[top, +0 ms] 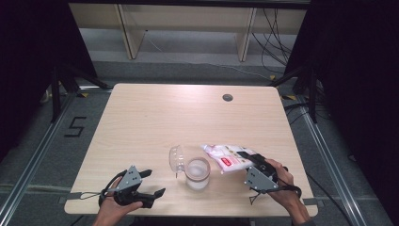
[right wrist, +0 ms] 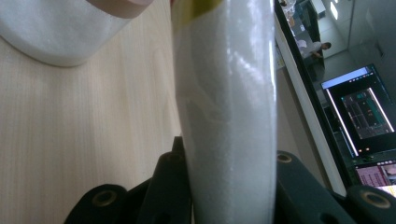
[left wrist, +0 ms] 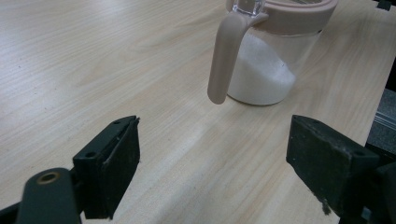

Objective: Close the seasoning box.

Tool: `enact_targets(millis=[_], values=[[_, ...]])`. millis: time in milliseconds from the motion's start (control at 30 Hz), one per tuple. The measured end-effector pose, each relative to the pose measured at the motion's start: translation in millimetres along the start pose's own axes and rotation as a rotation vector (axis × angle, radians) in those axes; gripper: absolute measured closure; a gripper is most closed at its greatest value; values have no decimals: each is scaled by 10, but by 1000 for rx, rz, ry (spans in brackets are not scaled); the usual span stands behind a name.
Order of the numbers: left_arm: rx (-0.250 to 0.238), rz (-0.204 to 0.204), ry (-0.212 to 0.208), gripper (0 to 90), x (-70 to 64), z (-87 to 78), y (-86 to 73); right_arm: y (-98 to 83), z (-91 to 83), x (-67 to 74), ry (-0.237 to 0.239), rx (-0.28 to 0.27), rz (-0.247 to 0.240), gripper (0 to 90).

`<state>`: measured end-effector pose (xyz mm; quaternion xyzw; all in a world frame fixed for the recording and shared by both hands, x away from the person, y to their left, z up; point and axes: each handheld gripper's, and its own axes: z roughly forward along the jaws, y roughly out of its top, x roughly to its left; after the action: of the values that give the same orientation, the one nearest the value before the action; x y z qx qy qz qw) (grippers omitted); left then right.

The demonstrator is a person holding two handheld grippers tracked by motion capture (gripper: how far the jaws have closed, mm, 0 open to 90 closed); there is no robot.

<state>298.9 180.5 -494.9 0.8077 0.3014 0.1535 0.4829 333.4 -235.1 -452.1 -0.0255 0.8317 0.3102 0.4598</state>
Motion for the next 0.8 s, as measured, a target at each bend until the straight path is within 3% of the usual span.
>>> enact_targets(millis=[67,100,167,233,367,400,467,700,800], values=[[-5,-3,-4,171,1,1,-1,4,4,-11,5,-9,-13,786],[-5,-3,-4,171,2,0,-1,2,4,11,5,-5,25,786],[-2,5,0,171,8,-1,0,6,18,14,18,-15,22,786],[-1,5,-1,171,8,-1,-1,-6,29,33,22,-18,69,787],[1,2,0,171,2,0,0,-29,61,21,43,-25,78,789],[2,2,2,171,1,-1,0,-52,61,19,46,-20,116,790],[2,2,2,171,1,-1,0,-69,68,10,42,-30,139,791],[1,0,-1,171,-3,1,-1,-114,84,-36,49,-41,181,792],[9,18,6,171,20,-4,1,-145,87,-48,57,-60,255,793]])
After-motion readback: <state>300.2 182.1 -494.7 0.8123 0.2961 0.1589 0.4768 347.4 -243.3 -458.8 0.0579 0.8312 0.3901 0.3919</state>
